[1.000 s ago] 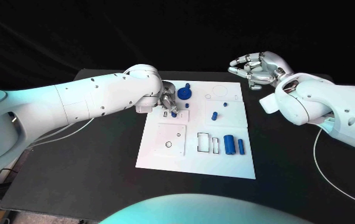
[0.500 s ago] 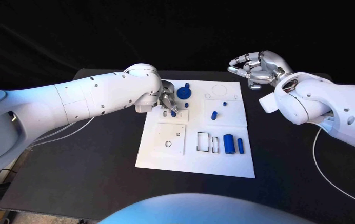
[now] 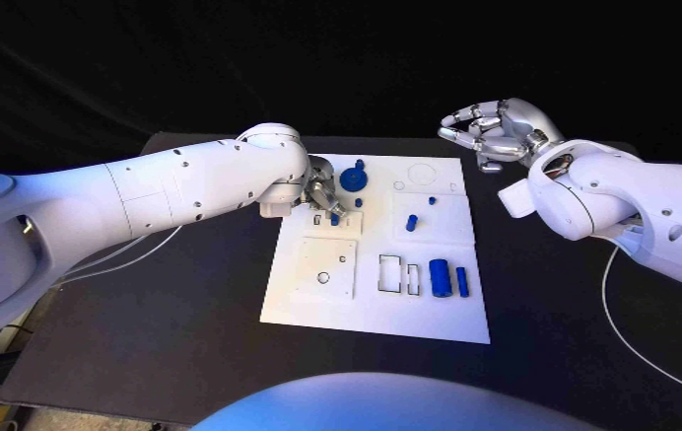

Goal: Assemble the parts on the task board

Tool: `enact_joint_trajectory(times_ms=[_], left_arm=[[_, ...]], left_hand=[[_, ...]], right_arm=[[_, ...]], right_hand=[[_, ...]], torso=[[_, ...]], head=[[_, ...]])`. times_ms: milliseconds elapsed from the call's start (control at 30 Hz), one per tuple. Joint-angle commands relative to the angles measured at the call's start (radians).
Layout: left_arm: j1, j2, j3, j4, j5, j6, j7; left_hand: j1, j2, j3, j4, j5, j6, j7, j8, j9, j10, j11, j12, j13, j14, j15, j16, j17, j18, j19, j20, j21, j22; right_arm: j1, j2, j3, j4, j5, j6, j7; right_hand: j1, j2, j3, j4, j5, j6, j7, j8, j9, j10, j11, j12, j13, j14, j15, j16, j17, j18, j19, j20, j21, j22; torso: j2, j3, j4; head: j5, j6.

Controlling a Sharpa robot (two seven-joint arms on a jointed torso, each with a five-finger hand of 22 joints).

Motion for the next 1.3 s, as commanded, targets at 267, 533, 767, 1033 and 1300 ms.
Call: enact_joint_trajectory(times_ms=[267,533,767,1033,1300], left_arm=[[-0.002,-0.007,0.003,0.006,0.015,-0.017,-0.001],[0.002,-0.039,0.036,0.044,0.05,-0.045,0.008],[0.027,-0.061,0.067,0.057,0.052,-0.069,0.019],[0.051,-0.06,0.076,0.0,0.028,-0.078,0.044],[0.055,-0.023,0.076,-0.119,-0.021,-0.053,0.109]], left_hand=[[-0.01,0.015,-0.028,0.006,-0.004,0.0,0.006,-0.007,0.002,-0.006,0.001,0.004,0.0,0.082,-0.004,0.002,0.178,-0.012,0.008,-0.002,-0.004,0.001],[-0.018,0.017,-0.043,0.007,-0.003,-0.002,0.007,-0.011,0.003,-0.008,0.003,0.004,-0.001,0.08,-0.003,0.0,0.173,-0.011,0.007,-0.002,-0.005,-0.001],[-0.003,0.023,-0.071,0.005,0.003,-0.041,0.024,-0.049,-0.009,-0.032,0.016,-0.006,-0.012,0.077,0.007,-0.007,0.16,-0.006,-0.011,0.004,-0.019,-0.029],[0.028,0.022,-0.089,0.004,0.004,-0.053,0.037,-0.081,-0.027,-0.066,0.028,-0.027,-0.036,0.074,0.018,-0.012,0.151,0.0,-0.03,0.013,-0.034,-0.057],[0.082,0.016,-0.131,0.005,0.001,-0.116,0.082,-0.202,-0.132,-0.208,0.068,-0.194,-0.233,0.059,0.053,-0.038,0.105,0.013,-0.07,0.043,-0.073,-0.122]], right_arm=[[0.0,-0.003,0.0,0.003,0.0,0.013,0.009],[0.0,-0.004,0.0,0.001,0.0,0.011,0.01],[0.0,-0.005,0.0,-0.001,0.001,0.01,0.009],[0.0,-0.006,0.0,-0.002,0.001,0.011,0.008],[-0.001,-0.004,0.0,-0.006,0.001,0.013,0.007]], right_hand=[[-0.012,-0.001,-0.004,0.009,0.004,-0.008,0.0,0.005,-0.002,-0.008,0.0,-0.004,-0.003,0.046,-0.002,-0.006,0.073,0.018,-0.012,0.0,-0.008,0.029],[-0.016,-0.001,-0.006,0.01,0.004,-0.009,0.0,0.005,-0.003,-0.01,0.0,-0.006,-0.005,0.045,-0.002,-0.007,0.071,0.018,-0.013,0.0,-0.011,0.027],[-0.019,-0.001,-0.008,0.011,0.004,-0.01,0.0,0.006,-0.003,-0.009,0.001,-0.005,-0.004,0.045,-0.002,-0.007,0.07,0.018,-0.013,0.0,-0.011,0.027],[-0.019,-0.001,-0.008,0.011,0.004,-0.01,0.0,0.006,-0.003,-0.009,0.001,-0.005,-0.004,0.045,-0.002,-0.007,0.07,0.018,-0.013,0.0,-0.011,0.027],[-0.02,-0.001,-0.009,0.011,0.005,-0.01,0.0,0.006,-0.004,-0.008,0.001,-0.004,-0.003,0.045,-0.002,-0.007,0.071,0.018,-0.012,0.0,-0.011,0.028]], torso=[[-0.001,0.0,-0.0005],[-0.002,0.0005,0.0],[0.0,-0.0004,0.0015],[0.001,-0.0009,0.0018],[0.002,-0.0019,-0.0003]], head=[[0.001,0.003],[-0.003,0.01],[-0.007,0.017],[-0.01,0.029],[-0.008,0.036]])
